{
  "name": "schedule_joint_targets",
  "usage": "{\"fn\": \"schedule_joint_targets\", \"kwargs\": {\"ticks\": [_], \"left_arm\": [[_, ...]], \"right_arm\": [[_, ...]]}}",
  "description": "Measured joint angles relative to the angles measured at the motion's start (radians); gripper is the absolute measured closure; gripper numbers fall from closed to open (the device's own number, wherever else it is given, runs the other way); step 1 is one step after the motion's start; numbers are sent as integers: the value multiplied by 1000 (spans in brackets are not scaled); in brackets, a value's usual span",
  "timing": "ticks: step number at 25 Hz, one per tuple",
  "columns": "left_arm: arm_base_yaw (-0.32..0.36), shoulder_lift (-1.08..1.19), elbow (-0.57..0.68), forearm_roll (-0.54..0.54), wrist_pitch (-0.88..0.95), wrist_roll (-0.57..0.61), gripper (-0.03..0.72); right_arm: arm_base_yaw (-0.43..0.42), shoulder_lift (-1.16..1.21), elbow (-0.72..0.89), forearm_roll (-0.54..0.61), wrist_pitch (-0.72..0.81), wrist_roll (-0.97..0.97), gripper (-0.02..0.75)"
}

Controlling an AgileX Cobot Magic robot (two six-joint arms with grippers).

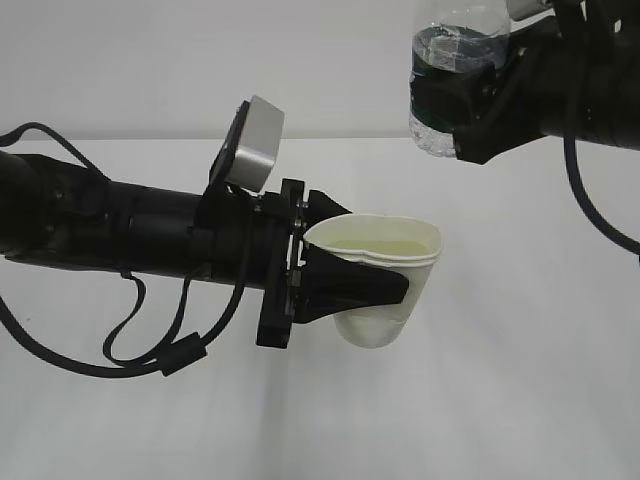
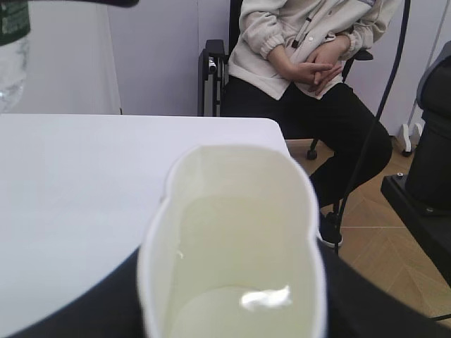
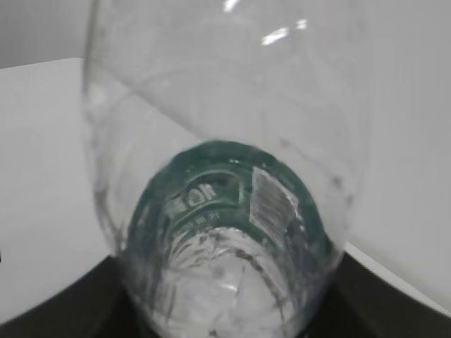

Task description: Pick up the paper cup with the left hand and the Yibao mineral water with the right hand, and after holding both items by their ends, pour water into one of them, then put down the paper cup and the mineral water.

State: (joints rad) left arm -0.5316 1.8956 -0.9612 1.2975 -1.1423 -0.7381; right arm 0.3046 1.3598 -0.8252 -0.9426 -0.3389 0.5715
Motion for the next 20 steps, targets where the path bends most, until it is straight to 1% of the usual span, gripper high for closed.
{"fn": "schedule_joint_targets", "kwargs": {"ticks": [20], "left_arm": [[0,0,0,0,0,0,344]], "right_arm": [[0,-2,0,0,0,91,318]]}}
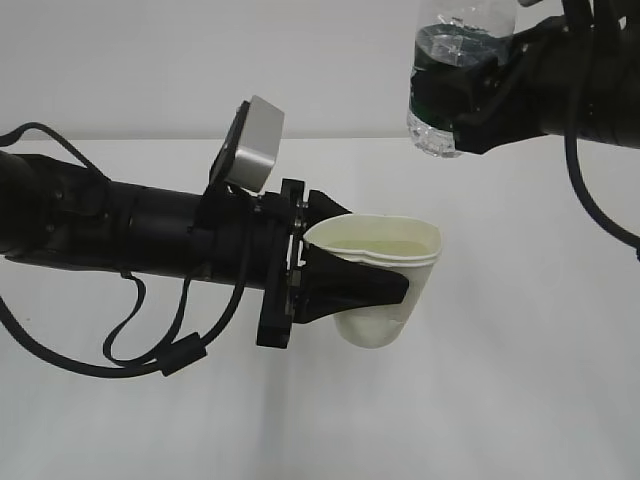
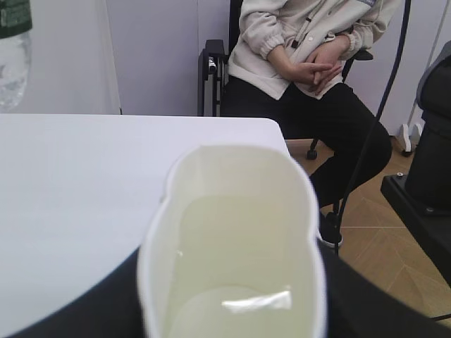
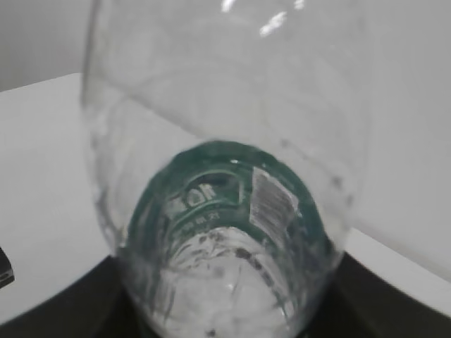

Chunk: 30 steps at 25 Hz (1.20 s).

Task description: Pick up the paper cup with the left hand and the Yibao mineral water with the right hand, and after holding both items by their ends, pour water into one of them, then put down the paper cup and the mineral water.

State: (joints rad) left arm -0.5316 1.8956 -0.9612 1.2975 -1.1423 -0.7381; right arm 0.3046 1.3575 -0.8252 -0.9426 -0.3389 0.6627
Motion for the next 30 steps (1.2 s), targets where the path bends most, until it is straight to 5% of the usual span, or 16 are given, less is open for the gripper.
{"fn": "schedule_joint_targets", "kwargs": {"ticks": [30], "left_arm": [[0,0,0,-74,36,36,346]], "right_arm": [[0,0,0,0,0,47,318]]}}
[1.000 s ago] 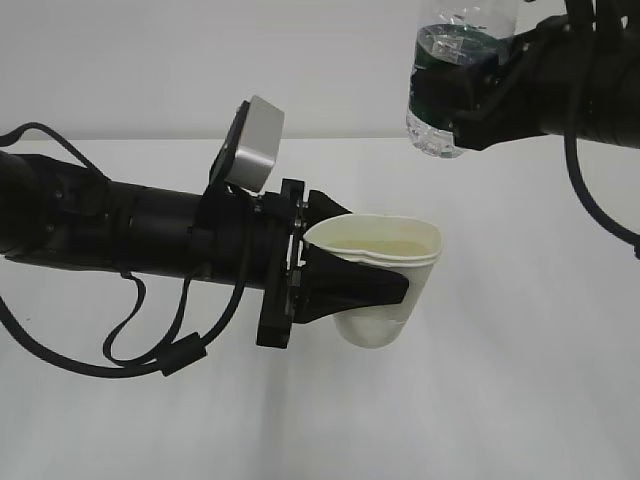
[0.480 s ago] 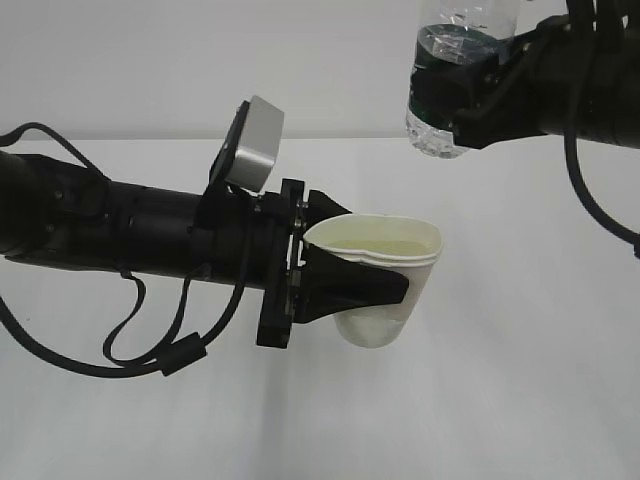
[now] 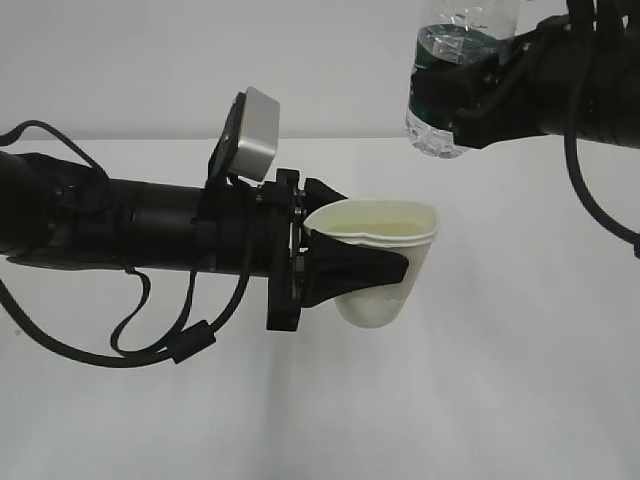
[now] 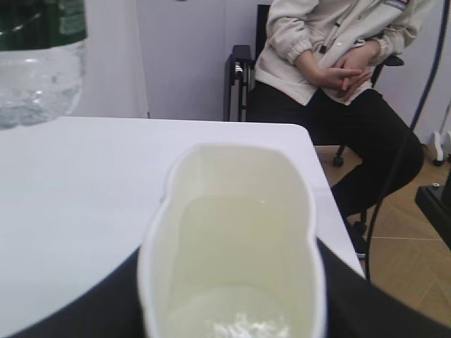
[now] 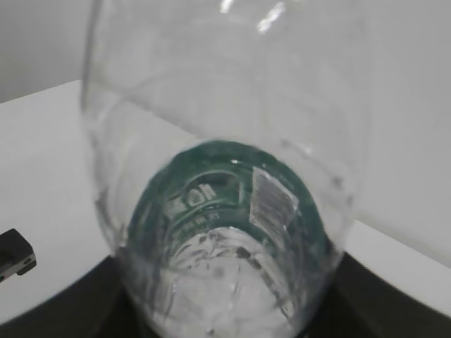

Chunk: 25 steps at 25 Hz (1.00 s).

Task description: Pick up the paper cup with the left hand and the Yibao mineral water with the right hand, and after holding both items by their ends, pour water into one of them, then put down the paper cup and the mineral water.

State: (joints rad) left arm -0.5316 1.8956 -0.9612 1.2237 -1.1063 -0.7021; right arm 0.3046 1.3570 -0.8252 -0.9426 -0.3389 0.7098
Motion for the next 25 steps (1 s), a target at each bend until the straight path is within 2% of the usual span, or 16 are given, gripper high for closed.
{"fn": "schedule_joint_targets", "kwargs": {"ticks": [25], "left_arm": [[0,0,0,-205,109,126,348]], "right_arm": [[0,0,0,7,45,2,319]]}}
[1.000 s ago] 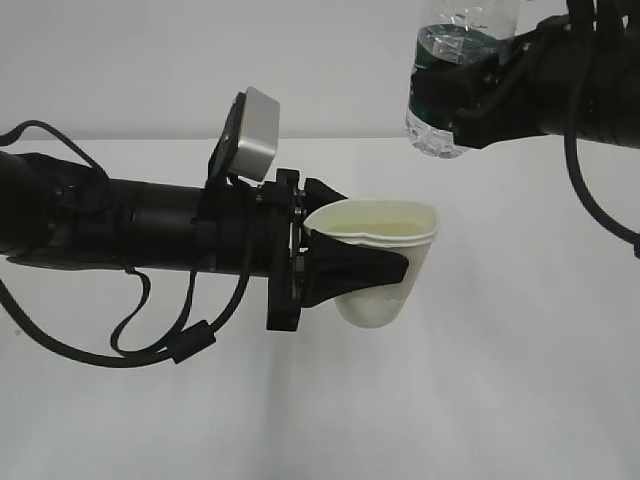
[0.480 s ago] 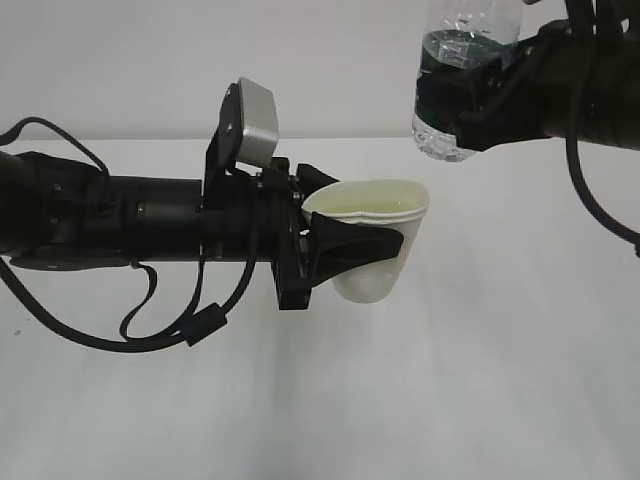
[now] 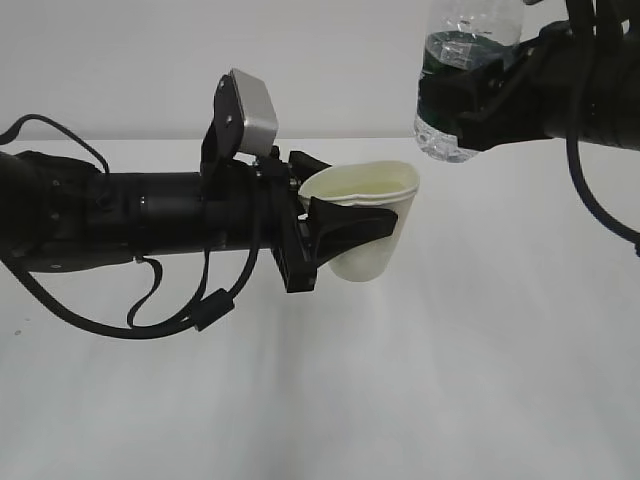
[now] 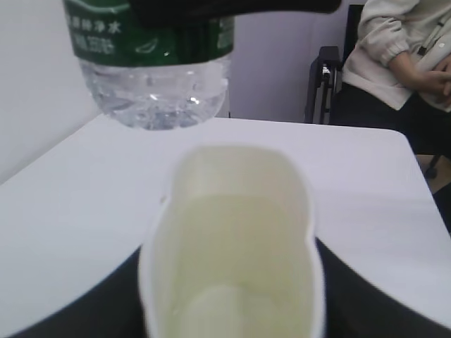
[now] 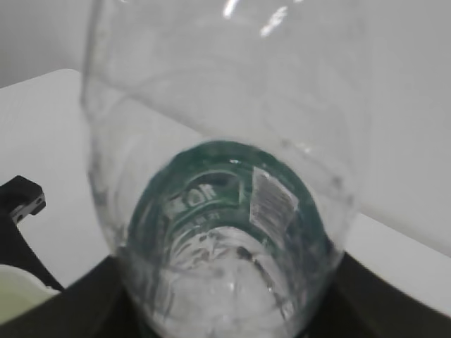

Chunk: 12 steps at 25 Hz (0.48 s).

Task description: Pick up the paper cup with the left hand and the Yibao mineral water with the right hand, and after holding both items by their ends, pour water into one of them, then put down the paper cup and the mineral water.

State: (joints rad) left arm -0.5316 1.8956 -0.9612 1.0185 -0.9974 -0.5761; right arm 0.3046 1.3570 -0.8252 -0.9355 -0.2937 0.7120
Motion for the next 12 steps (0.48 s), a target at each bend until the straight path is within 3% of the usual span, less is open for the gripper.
{"fn": "schedule_joint_targets", "kwargs": {"ticks": [5,12], "left_arm": [[5,0,0,-26,48,8,351],[76,0,0,-49,52,8,351]], "right_arm": [[0,0,0,0,0,0,319],[0,0,0,0,5,0,318]]}}
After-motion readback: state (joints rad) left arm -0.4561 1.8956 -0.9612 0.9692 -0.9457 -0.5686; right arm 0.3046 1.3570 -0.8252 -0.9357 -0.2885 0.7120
